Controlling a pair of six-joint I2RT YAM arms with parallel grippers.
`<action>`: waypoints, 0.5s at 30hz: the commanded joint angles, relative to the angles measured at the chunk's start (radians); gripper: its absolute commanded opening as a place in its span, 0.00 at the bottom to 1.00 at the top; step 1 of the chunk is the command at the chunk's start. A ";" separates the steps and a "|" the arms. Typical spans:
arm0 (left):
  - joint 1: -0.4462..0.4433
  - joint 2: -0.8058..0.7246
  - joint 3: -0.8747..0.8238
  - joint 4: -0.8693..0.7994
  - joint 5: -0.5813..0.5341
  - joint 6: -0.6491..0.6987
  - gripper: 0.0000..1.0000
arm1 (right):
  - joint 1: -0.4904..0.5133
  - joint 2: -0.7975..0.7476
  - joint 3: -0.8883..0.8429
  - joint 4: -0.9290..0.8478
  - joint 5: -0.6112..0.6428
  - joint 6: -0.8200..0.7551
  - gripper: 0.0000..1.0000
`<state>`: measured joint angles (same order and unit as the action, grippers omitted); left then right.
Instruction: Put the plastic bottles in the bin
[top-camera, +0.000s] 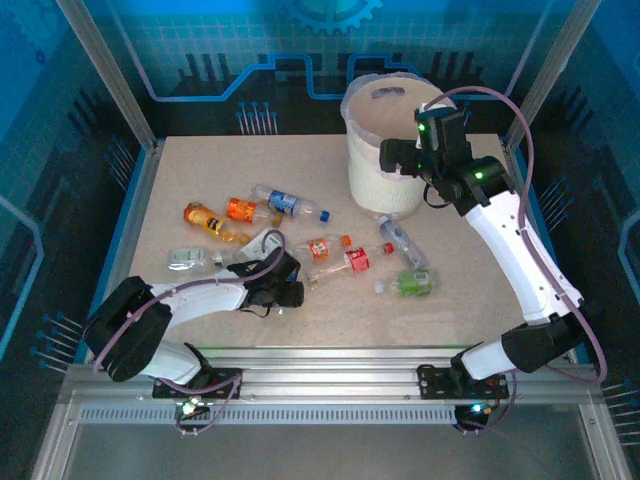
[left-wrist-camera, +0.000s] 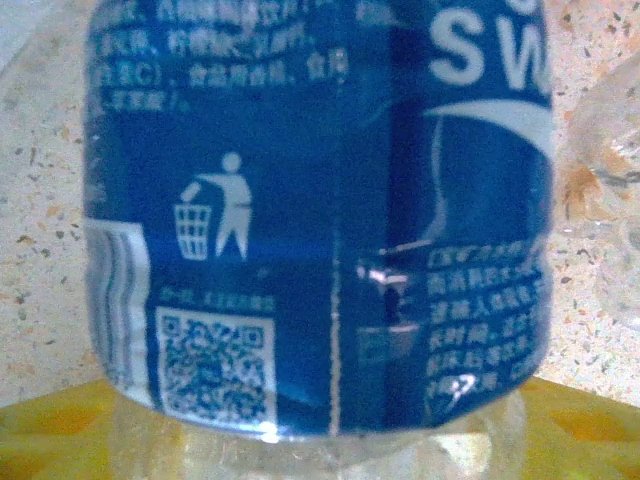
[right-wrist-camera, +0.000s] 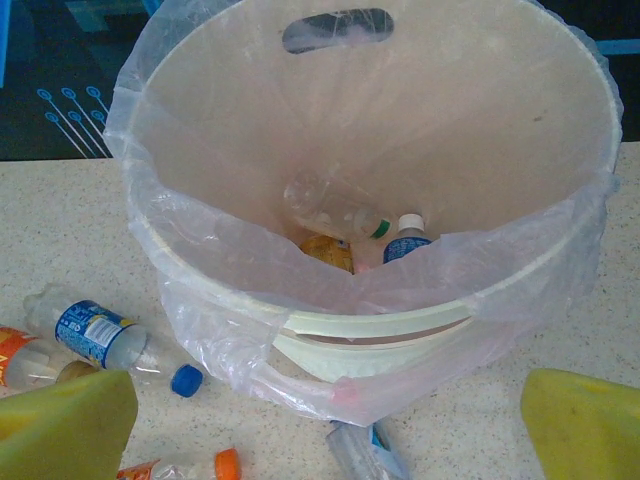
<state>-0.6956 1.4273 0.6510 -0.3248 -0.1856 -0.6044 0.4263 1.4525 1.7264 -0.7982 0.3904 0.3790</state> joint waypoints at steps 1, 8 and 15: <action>0.007 -0.005 -0.002 -0.003 0.000 -0.014 0.67 | 0.011 -0.012 -0.013 0.022 0.017 0.020 1.00; 0.007 -0.077 -0.004 -0.036 -0.011 -0.025 0.56 | 0.015 -0.020 -0.019 0.023 0.009 0.021 1.00; 0.008 -0.189 0.013 -0.080 -0.025 -0.031 0.56 | 0.019 -0.027 -0.021 0.024 -0.020 0.021 1.00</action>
<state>-0.6956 1.2896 0.6510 -0.3637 -0.1925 -0.6212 0.4274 1.4521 1.7153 -0.7918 0.3847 0.3866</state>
